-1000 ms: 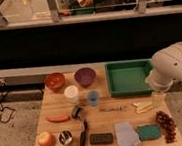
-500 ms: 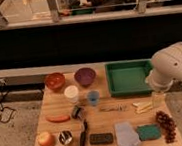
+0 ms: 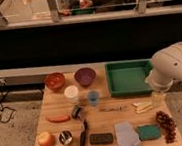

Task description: Place pepper in metal cup

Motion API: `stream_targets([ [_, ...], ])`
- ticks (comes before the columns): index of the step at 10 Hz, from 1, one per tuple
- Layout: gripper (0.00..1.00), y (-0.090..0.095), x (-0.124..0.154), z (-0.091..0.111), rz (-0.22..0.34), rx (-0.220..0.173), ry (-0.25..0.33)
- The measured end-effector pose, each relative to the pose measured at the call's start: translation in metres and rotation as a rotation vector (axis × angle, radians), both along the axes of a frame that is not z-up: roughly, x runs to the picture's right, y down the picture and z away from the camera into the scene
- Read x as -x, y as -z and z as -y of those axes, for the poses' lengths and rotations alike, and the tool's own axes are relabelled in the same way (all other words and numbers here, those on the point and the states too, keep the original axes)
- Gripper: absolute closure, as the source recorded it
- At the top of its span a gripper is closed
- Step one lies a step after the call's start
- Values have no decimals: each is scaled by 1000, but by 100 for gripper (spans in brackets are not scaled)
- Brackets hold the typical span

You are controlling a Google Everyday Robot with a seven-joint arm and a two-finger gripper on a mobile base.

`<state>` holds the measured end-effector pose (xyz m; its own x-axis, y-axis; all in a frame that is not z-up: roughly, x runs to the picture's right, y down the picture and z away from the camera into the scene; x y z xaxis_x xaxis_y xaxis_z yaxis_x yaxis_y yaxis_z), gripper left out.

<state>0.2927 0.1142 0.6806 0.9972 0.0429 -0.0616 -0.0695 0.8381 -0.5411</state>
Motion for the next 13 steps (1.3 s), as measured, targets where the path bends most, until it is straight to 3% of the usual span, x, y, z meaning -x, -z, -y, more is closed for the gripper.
stream_targets([
  [7,20,0,2,-2,5,5,3],
  [13,20,3,40,-17,74,63,-4],
])
